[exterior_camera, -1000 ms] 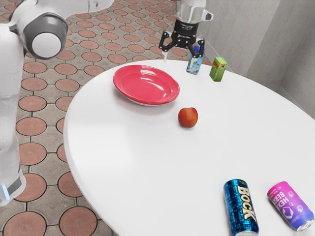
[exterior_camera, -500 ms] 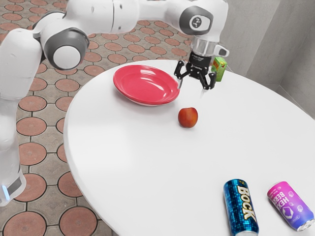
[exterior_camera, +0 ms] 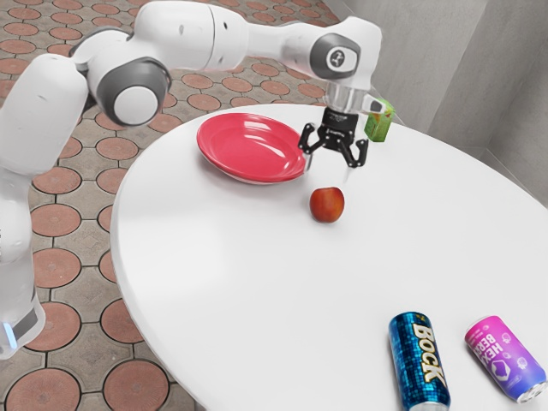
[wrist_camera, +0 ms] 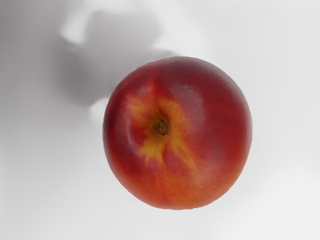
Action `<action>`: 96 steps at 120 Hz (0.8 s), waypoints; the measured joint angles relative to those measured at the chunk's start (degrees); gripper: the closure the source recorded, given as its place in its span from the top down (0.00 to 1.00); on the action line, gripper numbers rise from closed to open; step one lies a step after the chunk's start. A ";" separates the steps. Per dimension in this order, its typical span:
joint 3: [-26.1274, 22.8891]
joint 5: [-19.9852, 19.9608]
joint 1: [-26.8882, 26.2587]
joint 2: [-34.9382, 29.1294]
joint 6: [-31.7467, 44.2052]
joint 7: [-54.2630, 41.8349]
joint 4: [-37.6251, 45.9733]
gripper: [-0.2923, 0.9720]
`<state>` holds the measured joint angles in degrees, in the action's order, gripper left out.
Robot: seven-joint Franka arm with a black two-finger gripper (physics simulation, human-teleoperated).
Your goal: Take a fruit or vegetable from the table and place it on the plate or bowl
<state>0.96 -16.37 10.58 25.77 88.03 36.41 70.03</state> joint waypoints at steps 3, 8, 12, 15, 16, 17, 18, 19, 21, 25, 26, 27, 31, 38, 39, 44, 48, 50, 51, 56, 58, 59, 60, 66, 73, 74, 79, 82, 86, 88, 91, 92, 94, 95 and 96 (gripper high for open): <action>0.00 -0.14 0.35 0.16 0.05 -0.03 -0.02 0.77; -0.04 -0.32 0.93 0.44 0.12 -0.09 -0.04 0.77; -0.12 -0.44 1.27 0.62 0.17 -0.13 -0.04 0.77; -0.19 -0.50 1.41 0.69 0.20 -0.16 -0.08 0.77; -0.21 -0.52 1.44 0.71 0.21 -0.17 -0.09 0.77; -0.23 -0.54 1.45 0.73 0.22 -0.18 -0.09 0.77; -0.26 -0.55 1.47 0.74 0.23 -0.18 -0.10 0.77; -0.27 -0.57 1.48 0.75 0.24 -0.19 -0.10 0.77; -0.30 -0.59 1.51 0.77 0.25 -0.21 -0.10 0.77; -0.32 -0.63 1.54 0.78 0.28 -0.25 -0.11 0.77; -0.33 -0.64 1.54 0.77 0.28 -0.26 -0.10 0.77; -0.33 -0.65 1.54 0.78 0.29 -0.27 -0.09 0.77; -0.37 -0.67 1.55 0.81 0.31 -0.32 -0.08 0.77; -0.44 -0.68 1.55 1.01 0.34 -0.58 -0.12 0.77; -0.45 -0.68 1.53 1.07 0.35 -0.71 -0.12 0.77; -0.49 -0.61 1.38 1.33 0.45 -1.63 -0.13 0.77; -0.50 -0.57 1.25 1.55 0.71 -2.75 -0.13 0.77; -0.53 -0.57 1.19 1.63 0.95 -3.40 -0.13 0.77; -0.54 -0.58 1.15 1.68 1.09 -3.73 -0.13 0.77; -0.86 -0.59 1.10 1.86 1.72 -5.30 -0.11 0.77; -0.98 -0.59 1.07 1.98 1.94 -5.90 -0.12 0.77; -1.03 -0.59 1.06 2.06 2.04 -6.20 -0.11 0.77; -1.07 -0.59 1.05 2.13 2.14 -6.49 -0.10 0.77; -1.22 -0.61 1.03 2.70 2.71 -8.12 -0.08 0.77; -1.28 -0.67 1.08 3.26 3.34 -9.84 -0.06 0.77; -1.29 -0.68 1.11 3.32 3.43 -10.08 -0.06 0.77; -1.30 -0.71 1.29 3.61 3.85 -11.19 -0.07 0.77; -1.31 -0.73 1.36 3.75 4.10 -11.83 -0.09 0.77; -1.33 -0.74 1.37 3.87 4.48 -12.63 -0.11 0.77; -1.35 -0.74 1.37 3.95 4.66 -13.02 -0.12 0.77; -1.41 -0.75 1.38 4.06 4.91 -13.58 -0.13 0.77; -1.43 -0.75 1.38 4.09 4.99 -13.76 -0.13 0.77; -1.46 -0.75 1.37 4.13 5.15 -14.12 -0.13 0.77; -1.48 -0.75 1.36 4.15 5.22 -14.29 -0.13 0.77; -1.49 -0.75 1.35 4.16 5.30 -14.46 -0.13 0.77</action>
<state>-0.53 -17.13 11.93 29.93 93.33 21.95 69.90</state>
